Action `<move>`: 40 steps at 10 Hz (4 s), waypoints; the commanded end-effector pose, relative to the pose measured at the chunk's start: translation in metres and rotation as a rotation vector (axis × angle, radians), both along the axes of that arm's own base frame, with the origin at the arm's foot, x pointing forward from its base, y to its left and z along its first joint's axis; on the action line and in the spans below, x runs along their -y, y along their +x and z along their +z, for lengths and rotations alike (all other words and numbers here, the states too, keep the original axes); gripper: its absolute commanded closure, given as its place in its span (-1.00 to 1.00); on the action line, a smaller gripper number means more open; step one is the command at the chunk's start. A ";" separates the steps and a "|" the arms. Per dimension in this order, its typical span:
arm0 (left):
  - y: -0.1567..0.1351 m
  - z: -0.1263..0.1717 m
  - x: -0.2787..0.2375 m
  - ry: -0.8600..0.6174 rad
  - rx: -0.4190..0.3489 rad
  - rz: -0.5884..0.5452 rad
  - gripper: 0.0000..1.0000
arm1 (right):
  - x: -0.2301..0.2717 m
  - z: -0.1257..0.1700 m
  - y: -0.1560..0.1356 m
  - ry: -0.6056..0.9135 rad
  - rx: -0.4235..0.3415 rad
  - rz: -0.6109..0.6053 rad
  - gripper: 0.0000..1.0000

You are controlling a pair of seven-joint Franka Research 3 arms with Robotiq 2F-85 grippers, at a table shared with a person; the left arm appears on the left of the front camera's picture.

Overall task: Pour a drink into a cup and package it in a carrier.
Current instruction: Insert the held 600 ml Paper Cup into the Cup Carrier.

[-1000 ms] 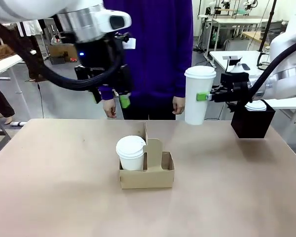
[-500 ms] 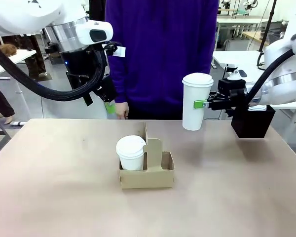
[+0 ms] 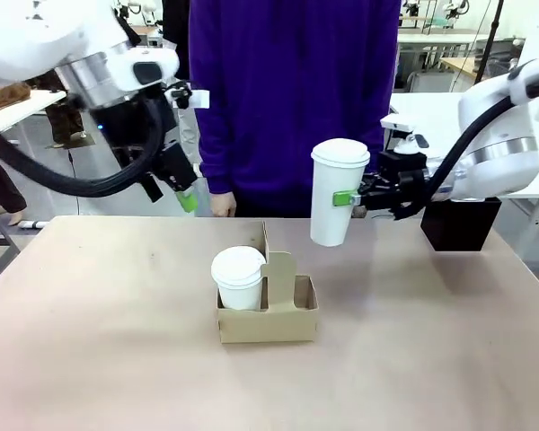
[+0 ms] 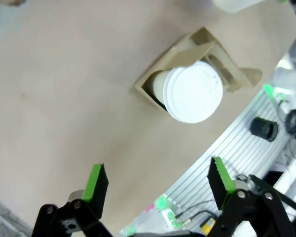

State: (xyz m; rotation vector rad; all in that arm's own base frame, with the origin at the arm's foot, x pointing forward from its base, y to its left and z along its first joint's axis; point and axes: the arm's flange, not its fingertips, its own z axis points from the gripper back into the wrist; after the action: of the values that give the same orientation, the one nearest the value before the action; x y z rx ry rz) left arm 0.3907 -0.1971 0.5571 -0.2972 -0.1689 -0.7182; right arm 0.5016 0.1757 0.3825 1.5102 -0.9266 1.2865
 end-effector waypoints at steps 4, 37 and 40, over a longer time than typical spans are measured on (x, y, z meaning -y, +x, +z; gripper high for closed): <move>-0.020 -0.036 -0.052 -0.257 0.071 -0.247 -1.00 | -0.037 -0.044 -0.026 0.059 -0.025 0.099 -0.60; -0.017 -0.103 -0.083 -0.303 0.071 -0.373 -1.00 | 0.174 0.019 -0.021 -0.730 -0.234 -0.574 -1.00; -0.017 -0.103 -0.083 -0.303 0.071 -0.373 -1.00 | 0.220 0.036 -0.052 -0.936 -0.339 -0.805 -1.00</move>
State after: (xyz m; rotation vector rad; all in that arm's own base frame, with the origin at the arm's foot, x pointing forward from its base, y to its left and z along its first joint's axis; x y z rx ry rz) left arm 0.3741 -0.1147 0.4534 -0.5933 -0.2910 -1.0722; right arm 0.4649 -0.0566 0.4135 0.4966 -0.5841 0.7424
